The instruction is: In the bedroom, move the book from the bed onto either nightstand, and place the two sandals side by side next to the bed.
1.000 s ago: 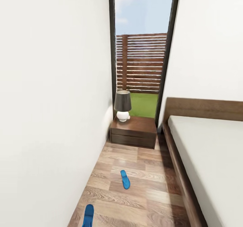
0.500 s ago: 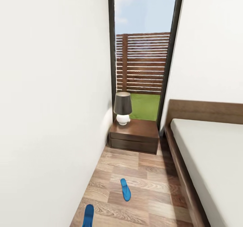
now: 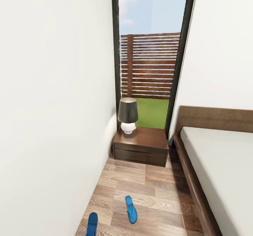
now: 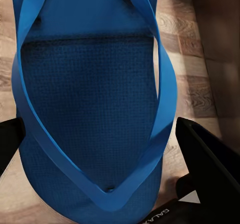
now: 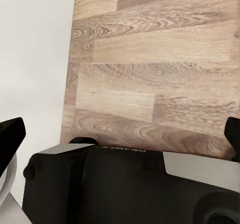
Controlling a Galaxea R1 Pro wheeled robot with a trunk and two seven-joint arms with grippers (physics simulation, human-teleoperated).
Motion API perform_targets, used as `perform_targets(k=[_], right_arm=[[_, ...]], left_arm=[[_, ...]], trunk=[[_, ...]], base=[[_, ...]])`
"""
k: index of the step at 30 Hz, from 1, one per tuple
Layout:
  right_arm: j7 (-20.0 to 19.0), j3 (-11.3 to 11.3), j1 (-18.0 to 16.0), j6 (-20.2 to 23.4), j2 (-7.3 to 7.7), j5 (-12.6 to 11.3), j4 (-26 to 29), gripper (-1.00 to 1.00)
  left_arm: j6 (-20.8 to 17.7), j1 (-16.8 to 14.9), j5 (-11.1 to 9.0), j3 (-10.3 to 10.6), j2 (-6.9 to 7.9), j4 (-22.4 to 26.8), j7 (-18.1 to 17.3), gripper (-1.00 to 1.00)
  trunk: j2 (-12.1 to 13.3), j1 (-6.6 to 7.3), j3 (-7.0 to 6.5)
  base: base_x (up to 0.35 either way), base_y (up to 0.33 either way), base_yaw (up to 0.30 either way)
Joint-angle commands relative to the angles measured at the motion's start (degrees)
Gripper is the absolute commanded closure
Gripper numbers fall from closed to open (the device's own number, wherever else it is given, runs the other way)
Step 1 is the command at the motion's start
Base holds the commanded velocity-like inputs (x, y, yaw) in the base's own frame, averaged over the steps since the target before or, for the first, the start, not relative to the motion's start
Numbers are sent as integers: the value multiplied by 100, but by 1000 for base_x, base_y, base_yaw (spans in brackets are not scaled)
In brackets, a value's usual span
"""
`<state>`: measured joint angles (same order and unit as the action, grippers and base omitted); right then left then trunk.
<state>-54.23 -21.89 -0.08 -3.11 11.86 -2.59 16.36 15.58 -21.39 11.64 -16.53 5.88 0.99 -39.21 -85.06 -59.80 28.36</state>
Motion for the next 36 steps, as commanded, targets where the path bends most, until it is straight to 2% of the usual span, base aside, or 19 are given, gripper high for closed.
perform_targets(k=[1, 27, 36], right_arm=[[-17, -3, -1, -14, 1, -14, -1, -100], [-9, 1, -1, -15, 1, -10, -1, -100], [-10, 1, -1, -14, 1, -5, -1, -100]], left_arm=[[33, -2, 58, -52, 1, -3, -8, 100], [33, -1, 52, -52, 1, -3, -8, 100], [33, 0, 58, -52, 2, -3, 100, 100]], trunk=[[-3, -3, 5], [-3, -3, 5], [-3, -3, 5]], base=[[226, 0, 0], [21, 0, 0], [0, 0, 0]])
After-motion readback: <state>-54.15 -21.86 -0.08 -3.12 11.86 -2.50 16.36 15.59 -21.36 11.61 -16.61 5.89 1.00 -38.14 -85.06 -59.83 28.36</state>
